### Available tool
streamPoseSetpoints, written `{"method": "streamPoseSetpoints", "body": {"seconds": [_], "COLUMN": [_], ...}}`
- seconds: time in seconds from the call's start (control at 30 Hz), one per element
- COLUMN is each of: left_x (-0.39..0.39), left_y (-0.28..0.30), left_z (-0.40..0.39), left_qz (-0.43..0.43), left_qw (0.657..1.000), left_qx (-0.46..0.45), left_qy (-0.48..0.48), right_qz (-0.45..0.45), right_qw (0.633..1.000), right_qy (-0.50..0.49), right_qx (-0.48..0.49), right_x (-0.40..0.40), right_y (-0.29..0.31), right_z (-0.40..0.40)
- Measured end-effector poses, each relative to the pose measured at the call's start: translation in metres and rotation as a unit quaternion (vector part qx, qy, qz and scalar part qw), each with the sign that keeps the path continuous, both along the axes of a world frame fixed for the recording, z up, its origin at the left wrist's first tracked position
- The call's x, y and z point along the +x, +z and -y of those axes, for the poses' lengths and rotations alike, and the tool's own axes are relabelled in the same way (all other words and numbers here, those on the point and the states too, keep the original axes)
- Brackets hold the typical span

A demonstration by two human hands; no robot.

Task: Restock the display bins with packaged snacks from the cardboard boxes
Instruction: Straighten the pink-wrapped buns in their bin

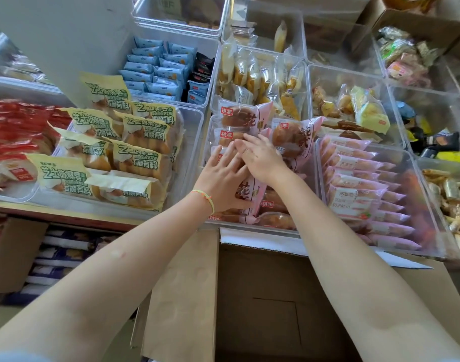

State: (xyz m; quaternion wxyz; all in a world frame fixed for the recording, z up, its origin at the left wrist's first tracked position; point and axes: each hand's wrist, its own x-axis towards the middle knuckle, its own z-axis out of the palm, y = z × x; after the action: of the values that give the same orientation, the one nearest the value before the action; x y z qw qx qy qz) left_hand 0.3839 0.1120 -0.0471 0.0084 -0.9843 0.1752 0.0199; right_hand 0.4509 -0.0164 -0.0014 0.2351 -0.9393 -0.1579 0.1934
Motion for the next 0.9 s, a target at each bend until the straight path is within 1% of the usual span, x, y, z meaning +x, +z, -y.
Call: {"method": "streamPoseSetpoints", "body": {"seconds": [0.07,0.13,0.17,0.23,0.3,0.37,0.43,0.57,0.63,0.7,0.77,0.83,0.9], "left_x": [-0.002,0.000,0.003,0.016,0.029,0.037,0.039,0.043,0.051,0.060,0.070,0.075,0.076], "left_y": [0.001,0.005,0.009,0.018,0.022,0.020,0.018,0.021,0.023,0.023,0.022,0.023,0.025], "left_z": [-0.001,-0.003,-0.004,-0.007,-0.013,-0.022,-0.027,-0.025,-0.024,-0.024,-0.026,-0.028,-0.028], "left_qz": [0.009,0.025,0.029,0.023,0.000,-0.025,-0.035,-0.002,0.005,0.000,-0.022,-0.037,-0.024], "left_qw": [1.000,0.998,0.996,0.991,0.991,0.993,0.994,0.993,0.992,0.992,0.992,0.991,0.991], "left_qx": [-0.011,-0.056,-0.082,-0.113,-0.100,-0.065,-0.051,-0.057,-0.034,-0.012,-0.005,0.001,0.000], "left_qy": [-0.004,0.012,0.030,0.069,0.092,0.092,0.086,0.108,0.122,0.123,0.122,0.126,0.133], "right_qz": [0.011,0.049,0.056,0.030,-0.006,-0.028,-0.037,0.033,0.060,0.071,0.065,0.061,0.061], "right_qw": [0.998,0.989,0.986,0.988,0.992,0.992,0.990,0.983,0.982,0.986,0.993,0.997,0.998], "right_qy": [-0.026,-0.081,-0.108,-0.119,-0.107,-0.111,-0.124,-0.159,-0.143,-0.101,-0.060,-0.033,-0.022], "right_qx": [0.061,0.111,0.117,0.095,0.073,0.058,0.051,0.085,0.110,0.113,0.077,0.016,0.003], "right_x": [0.006,0.013,0.016,0.019,0.020,0.022,0.026,0.040,0.047,0.055,0.065,0.072,0.077], "right_y": [0.006,0.011,0.011,0.011,0.008,0.005,0.002,0.004,0.009,0.010,0.010,0.012,0.013], "right_z": [0.005,0.014,0.018,0.025,0.026,0.028,0.031,0.031,0.022,0.012,0.003,0.000,0.002]}}
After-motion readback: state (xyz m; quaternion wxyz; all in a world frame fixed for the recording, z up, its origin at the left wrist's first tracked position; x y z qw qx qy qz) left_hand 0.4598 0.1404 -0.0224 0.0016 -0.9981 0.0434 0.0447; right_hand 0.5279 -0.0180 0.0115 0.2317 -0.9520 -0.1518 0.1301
